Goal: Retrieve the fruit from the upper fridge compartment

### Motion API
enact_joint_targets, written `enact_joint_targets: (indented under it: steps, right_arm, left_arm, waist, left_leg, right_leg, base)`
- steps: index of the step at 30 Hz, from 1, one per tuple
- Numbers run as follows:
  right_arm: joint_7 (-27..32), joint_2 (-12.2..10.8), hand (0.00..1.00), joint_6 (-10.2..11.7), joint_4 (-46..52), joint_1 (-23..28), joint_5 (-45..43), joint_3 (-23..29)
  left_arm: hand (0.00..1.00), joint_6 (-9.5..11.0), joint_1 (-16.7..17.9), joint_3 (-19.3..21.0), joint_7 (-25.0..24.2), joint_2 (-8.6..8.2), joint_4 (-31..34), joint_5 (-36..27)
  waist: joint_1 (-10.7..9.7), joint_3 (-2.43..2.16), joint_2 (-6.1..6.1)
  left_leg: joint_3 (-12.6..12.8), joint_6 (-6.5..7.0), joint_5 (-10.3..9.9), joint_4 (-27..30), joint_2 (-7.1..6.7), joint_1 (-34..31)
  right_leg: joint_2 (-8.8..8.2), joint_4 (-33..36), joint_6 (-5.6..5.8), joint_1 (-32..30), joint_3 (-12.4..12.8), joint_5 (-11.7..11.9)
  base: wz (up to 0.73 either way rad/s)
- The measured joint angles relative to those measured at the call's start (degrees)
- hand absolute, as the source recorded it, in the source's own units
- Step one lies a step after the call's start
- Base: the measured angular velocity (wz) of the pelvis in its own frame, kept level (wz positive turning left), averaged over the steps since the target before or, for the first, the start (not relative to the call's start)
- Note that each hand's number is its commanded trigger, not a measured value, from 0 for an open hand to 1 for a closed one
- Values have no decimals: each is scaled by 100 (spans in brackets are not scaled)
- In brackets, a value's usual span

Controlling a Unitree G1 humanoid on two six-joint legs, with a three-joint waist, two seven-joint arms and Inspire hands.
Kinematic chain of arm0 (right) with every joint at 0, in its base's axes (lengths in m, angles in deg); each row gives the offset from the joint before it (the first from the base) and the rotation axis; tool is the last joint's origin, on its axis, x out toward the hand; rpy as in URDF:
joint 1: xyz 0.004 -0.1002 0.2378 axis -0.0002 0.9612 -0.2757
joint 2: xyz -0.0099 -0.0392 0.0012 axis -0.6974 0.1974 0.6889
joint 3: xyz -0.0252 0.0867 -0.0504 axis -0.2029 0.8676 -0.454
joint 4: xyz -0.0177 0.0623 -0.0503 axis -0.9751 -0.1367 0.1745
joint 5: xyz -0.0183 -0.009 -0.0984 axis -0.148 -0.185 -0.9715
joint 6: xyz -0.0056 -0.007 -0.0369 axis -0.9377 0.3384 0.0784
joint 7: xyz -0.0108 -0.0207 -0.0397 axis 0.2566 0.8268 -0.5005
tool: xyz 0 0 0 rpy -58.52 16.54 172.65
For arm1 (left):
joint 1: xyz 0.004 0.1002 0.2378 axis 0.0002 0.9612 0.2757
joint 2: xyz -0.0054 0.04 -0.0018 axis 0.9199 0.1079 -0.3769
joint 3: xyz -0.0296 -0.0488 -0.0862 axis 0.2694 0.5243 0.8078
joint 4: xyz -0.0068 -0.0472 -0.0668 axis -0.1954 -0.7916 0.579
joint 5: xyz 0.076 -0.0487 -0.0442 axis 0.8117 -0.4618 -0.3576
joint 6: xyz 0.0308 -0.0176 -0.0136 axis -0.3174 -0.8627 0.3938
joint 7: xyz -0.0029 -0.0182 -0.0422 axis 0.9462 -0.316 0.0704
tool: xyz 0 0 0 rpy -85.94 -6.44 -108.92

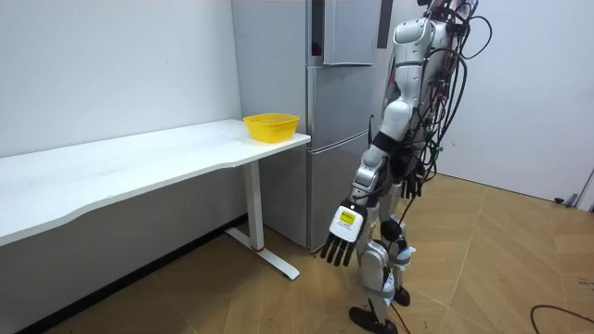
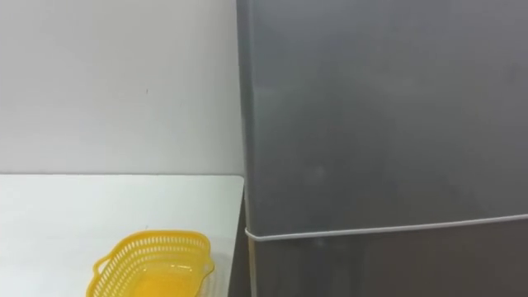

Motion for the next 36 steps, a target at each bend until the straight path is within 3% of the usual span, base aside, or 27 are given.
enact_joint_targets:
  steps: [2,4,6,8,12,17,21,25,27,36]
  right_arm:
    - [-1,43,0,97,4,0,14,143]
    - [29,129,0,228,101,-9,-2,179]
    - [66,174,0,337,198,-11,-6,198]
    - [85,182,0,450,247,-8,-6,233]
    - [60,189,0,624,248,-60,-45,369]
    - [67,211,0,704,245,-124,-30,439]
    - [83,207,0,863,195,-110,-12,462]
    - [21,222,0,868,119,-77,-55,457]
    - [-58,228,0,878,119,-87,-58,409]
    - [-161,225,0,1055,15,-75,-60,348]
  left_arm:
    - [0,48,5,167,233,-5,557,-215]
    - [0,342,2,244,671,-3,1186,-459]
    - [0,616,-24,246,951,8,1415,-508]
    - [0,665,-25,250,1143,-3,1822,-507]
    - [0,966,-18,242,1606,-28,2677,-512]
    - [0,1248,-17,260,2221,-15,3843,-762]
    - [0,1510,-24,317,2604,-20,4735,-886]
    - [0,1707,-20,441,3016,-14,5915,-873]
    - [0,1866,-22,433,3075,23,6308,-864]
    - [0,2082,-118,301,2618,59,7476,-1113]
  waist:
    - [108,-1,1]
    - [132,-1,29]
    - [133,-3,35]
    - [129,-13,47]
    - [130,-17,27]
    - [132,-34,-25]
    - [147,-29,-34]
    - [157,-17,-51]
    - [139,-5,-69]
    - [100,17,-85]
  left_leg:
    - [15,0,0,-1,7,-50]
    - [18,0,0,-7,2,-56]
    - [16,0,0,-11,-1,-57]
    - [6,0,0,-10,-2,-61]
    - [-38,-1,1,-12,-3,-71]
    - [-98,-1,1,-13,-11,-64]
    - [-126,-1,1,-21,-17,-58]
    - [-131,-1,1,-20,-21,-59]
    - [-137,-1,1,-20,-21,-58]
    - [-139,-1,1,-9,-15,-71]
  right_leg:
    - [2,18,-6,-67,11,5]
    - [-5,19,-4,-69,-17,7]
    - [-4,17,-4,-64,-44,7]
    - [-5,15,-4,-69,-71,6]
    - [-8,2,-6,-80,-84,5]
    - [1,-1,-7,-65,-80,5]
    - [9,-13,-6,-63,-58,6]
    - [6,-16,-6,-70,-54,6]
    - [-2,-19,-6,-67,-60,6]
    - [-1,-75,-6,-62,-56,9]
  base:
    - [0]
    - [0]
    - [0]
    - [2]
    - [3]
    - [0]
    - [-1]
    - [0]
    - [2]
    - [0]
